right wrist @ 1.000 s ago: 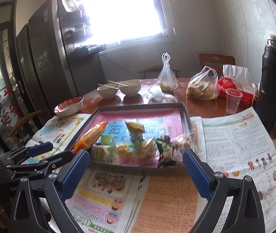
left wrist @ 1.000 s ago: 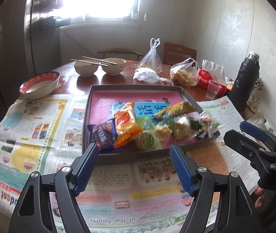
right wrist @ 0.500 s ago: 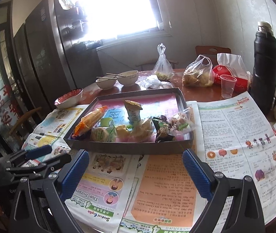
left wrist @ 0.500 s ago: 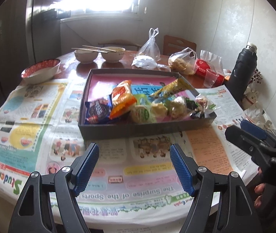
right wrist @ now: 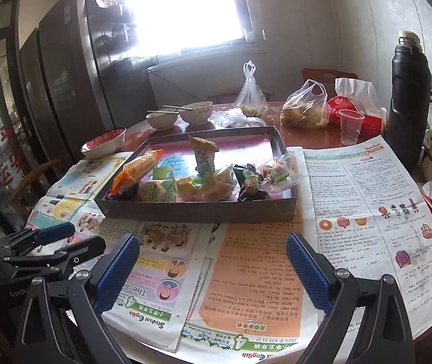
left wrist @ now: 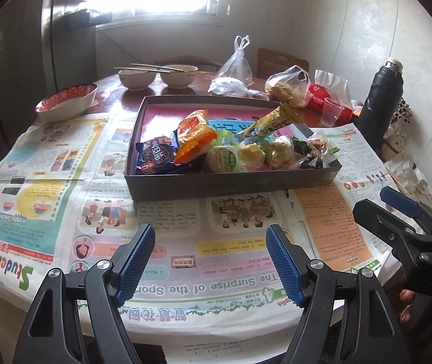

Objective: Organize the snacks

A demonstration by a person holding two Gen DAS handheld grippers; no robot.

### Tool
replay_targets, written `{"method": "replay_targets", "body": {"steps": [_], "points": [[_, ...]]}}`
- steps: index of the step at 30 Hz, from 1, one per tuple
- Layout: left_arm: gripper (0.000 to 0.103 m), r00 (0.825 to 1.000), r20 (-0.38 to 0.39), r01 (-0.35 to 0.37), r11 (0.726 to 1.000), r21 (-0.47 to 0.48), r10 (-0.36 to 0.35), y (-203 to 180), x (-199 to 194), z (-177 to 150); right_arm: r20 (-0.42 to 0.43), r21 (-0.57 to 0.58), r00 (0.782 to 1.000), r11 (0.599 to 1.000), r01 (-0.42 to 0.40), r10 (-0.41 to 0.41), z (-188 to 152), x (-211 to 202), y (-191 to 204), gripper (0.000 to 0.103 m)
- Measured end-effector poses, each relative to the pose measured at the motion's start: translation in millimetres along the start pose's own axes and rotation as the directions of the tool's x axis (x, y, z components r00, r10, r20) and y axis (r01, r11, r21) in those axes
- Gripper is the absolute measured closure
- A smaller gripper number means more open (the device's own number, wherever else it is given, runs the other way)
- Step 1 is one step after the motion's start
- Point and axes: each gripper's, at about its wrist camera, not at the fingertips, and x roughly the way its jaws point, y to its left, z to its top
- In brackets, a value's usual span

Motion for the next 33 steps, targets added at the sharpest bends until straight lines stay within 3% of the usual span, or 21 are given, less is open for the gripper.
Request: {"method": "replay_targets", "body": {"steps": [33], "points": [[0.026,1.0,-0.016,-0.007,1.0,0.001,0.007,1.8,9.0,-2.8,-0.027,-0.002,1.0,1.0,0.006,-0.006,-3.1,8.8,0.5,0.005]]}}
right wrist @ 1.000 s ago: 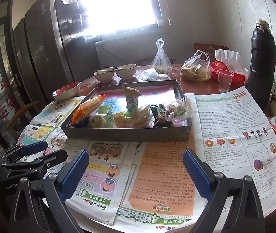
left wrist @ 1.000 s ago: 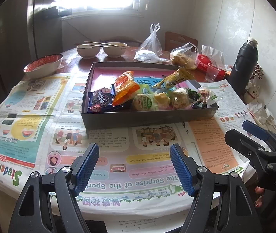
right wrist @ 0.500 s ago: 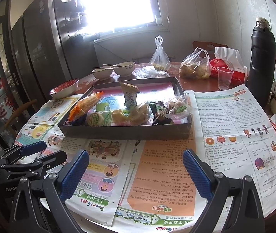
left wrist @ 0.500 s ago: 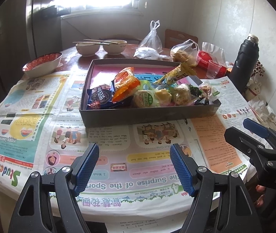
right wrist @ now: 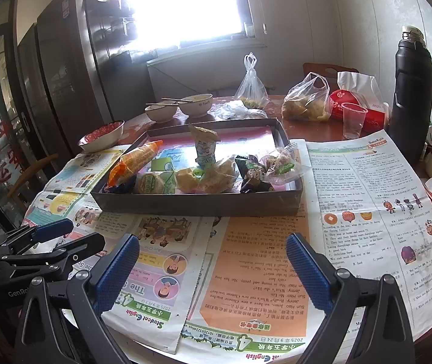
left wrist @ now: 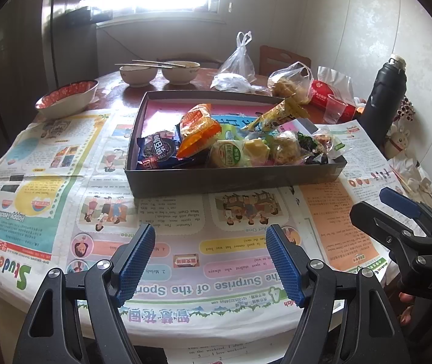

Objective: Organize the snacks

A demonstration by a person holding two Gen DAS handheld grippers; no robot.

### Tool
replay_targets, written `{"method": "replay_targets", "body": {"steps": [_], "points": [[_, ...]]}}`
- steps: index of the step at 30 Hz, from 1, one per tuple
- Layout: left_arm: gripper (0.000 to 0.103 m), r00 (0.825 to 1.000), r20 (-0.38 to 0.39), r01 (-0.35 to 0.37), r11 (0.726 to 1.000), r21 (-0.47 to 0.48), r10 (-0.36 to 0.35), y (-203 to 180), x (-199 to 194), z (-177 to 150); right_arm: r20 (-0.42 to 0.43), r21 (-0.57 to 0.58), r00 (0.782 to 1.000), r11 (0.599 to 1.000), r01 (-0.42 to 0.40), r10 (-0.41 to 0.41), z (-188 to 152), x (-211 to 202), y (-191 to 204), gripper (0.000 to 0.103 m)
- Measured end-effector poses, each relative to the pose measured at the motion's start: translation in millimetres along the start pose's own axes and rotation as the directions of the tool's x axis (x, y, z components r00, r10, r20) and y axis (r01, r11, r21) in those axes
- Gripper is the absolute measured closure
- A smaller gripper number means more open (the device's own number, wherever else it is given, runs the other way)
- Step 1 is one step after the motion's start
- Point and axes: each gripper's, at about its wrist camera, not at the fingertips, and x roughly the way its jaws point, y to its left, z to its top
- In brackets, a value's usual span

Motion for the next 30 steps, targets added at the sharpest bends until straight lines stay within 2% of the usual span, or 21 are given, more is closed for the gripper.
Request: {"method": "replay_targets", "body": {"steps": [30], "points": [[0.026,1.0,0.0,0.004,1.0,0.003,-0.004,-0.3,0.2,-0.7,-0.004,0.003,1.0,1.0,0.004,-0.004,0.0,1.7,-0.5,0.005]]}}
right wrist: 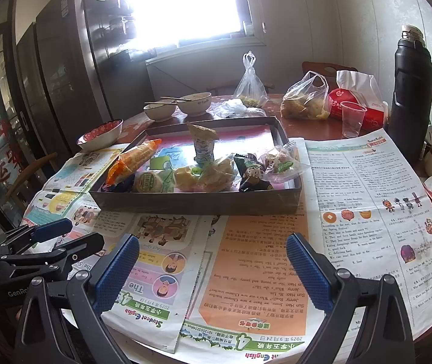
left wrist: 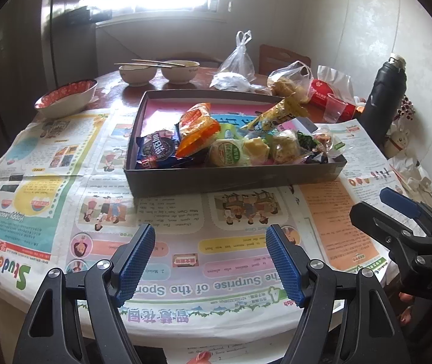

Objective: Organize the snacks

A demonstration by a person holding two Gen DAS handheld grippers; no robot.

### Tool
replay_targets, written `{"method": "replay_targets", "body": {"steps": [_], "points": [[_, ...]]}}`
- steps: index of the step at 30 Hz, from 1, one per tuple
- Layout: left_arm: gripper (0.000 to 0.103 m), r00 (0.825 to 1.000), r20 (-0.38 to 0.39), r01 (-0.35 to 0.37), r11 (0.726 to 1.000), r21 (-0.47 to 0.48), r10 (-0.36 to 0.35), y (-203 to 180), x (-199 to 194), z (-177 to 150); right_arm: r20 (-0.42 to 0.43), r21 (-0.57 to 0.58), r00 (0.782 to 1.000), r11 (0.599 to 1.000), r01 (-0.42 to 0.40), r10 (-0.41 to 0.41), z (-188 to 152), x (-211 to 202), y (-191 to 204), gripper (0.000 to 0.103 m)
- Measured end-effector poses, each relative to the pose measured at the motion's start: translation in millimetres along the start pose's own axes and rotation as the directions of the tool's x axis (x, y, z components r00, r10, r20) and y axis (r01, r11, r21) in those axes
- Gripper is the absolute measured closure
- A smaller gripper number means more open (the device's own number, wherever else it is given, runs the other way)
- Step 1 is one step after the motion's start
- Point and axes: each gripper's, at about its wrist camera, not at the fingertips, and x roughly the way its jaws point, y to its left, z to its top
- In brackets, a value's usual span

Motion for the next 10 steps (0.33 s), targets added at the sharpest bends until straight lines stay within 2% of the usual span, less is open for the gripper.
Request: {"method": "replay_targets", "body": {"steps": [7,10], "points": [[0.026,1.0,0.015,-0.02,1.0,-0.004,0.02,6,1,5,-0.005,0.015,1.0,1.0,0.004,-0.004,2,1,-8,0.005],[0.026,0.999,0.045,-0.028,0.999,-0.03,0.03,27,-5,15,-0.006,0.037,1.0,0.999,0.011,-0.011,8,2,-20,0.005]]}}
